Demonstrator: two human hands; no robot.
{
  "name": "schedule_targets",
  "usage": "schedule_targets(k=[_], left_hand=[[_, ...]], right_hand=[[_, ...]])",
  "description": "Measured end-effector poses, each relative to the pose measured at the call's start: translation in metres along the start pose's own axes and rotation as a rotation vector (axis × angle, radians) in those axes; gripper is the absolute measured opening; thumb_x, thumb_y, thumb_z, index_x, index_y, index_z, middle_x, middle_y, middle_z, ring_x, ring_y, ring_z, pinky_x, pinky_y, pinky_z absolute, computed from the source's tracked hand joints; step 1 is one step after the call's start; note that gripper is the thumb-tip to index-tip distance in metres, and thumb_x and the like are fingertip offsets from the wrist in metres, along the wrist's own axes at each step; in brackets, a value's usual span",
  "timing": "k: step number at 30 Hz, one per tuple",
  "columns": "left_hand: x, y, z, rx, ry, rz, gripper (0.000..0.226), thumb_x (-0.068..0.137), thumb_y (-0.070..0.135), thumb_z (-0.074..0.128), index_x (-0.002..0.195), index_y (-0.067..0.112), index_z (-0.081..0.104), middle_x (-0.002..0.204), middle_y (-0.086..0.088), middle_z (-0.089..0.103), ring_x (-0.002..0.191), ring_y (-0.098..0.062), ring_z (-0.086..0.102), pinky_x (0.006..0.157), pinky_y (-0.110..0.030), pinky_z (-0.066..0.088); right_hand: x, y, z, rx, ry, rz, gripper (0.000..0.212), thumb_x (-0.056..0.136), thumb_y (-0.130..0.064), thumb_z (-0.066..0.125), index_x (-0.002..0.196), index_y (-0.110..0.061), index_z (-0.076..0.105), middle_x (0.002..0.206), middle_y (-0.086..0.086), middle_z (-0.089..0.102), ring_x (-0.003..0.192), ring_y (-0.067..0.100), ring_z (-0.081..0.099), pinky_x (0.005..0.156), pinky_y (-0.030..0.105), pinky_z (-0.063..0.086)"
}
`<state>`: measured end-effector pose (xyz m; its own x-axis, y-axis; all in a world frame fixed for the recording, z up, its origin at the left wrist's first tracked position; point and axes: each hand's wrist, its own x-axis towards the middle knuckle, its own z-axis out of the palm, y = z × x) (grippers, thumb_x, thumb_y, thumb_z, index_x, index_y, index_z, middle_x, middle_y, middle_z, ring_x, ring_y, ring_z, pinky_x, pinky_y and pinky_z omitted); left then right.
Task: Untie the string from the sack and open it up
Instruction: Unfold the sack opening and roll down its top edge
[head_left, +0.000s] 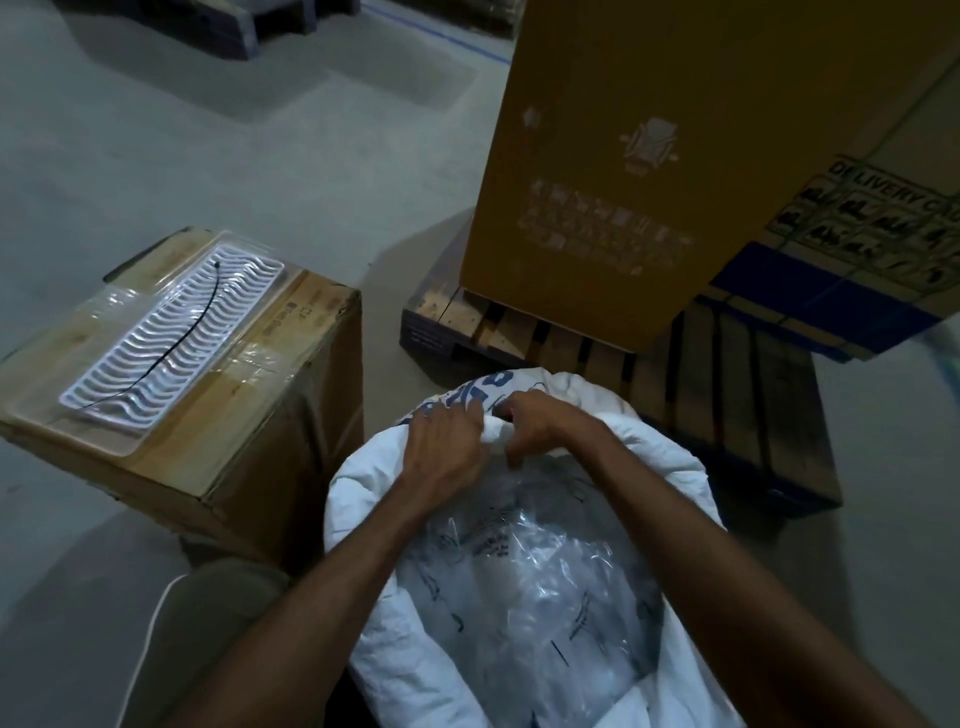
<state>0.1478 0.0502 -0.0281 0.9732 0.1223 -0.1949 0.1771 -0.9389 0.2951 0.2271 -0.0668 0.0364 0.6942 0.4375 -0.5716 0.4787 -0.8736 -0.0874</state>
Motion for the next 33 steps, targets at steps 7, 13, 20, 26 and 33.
schedule_targets(k=[7,13,20,26,33], left_hand=[[0.015,0.001,-0.025,-0.250,-0.279,-0.060,0.041,0.092,0.036,0.054,0.129,0.018,0.060,0.133,-0.011,0.064,0.116,-0.030,0.059,0.100,-0.043,0.049],[0.011,0.011,-0.008,-0.037,0.012,0.299,0.074,0.078,0.048,0.060,0.144,0.019,0.041,0.142,-0.015,0.042,0.127,-0.034,0.046,0.109,-0.049,0.039],[0.025,0.015,0.008,-0.203,0.215,0.332,0.027,0.080,0.026,0.050,0.102,0.019,0.065,0.101,-0.006,0.069,0.092,-0.031,0.061,0.086,-0.043,0.045],[0.039,0.017,0.002,-0.343,0.055,0.095,0.031,0.081,0.037,0.035,0.083,0.020,0.060,0.085,-0.004,0.063,0.081,-0.028,0.061,0.071,-0.034,0.040],[0.027,0.030,0.005,0.000,0.083,0.349,0.071,0.086,0.055,0.037,0.144,0.014,0.040,0.144,-0.019,0.043,0.129,-0.033,0.045,0.110,-0.053,0.035]], right_hand=[[-0.028,0.041,0.050,-0.280,0.499,0.112,0.085,0.065,-0.042,0.085,0.138,-0.015,0.050,0.131,0.010,0.060,0.118,0.031,0.058,0.105,0.047,0.041],[0.002,0.041,0.027,0.003,0.106,0.183,0.062,0.076,-0.053,0.063,0.126,-0.015,0.061,0.120,0.009,0.068,0.109,0.030,0.064,0.092,0.040,0.051],[0.001,0.059,0.009,0.179,0.137,0.006,0.038,0.069,-0.036,0.079,0.101,-0.024,0.063,0.087,-0.007,0.063,0.093,0.023,0.063,0.074,0.032,0.048],[-0.038,0.078,0.060,-0.015,0.588,0.198,0.107,0.077,-0.096,0.018,0.137,-0.014,0.051,0.131,0.009,0.061,0.114,0.028,0.060,0.093,0.045,0.049],[-0.035,0.098,0.045,0.446,0.301,0.210,0.094,0.076,-0.098,0.019,0.105,-0.023,0.067,0.087,0.002,0.064,0.086,0.027,0.061,0.076,0.037,0.046]])
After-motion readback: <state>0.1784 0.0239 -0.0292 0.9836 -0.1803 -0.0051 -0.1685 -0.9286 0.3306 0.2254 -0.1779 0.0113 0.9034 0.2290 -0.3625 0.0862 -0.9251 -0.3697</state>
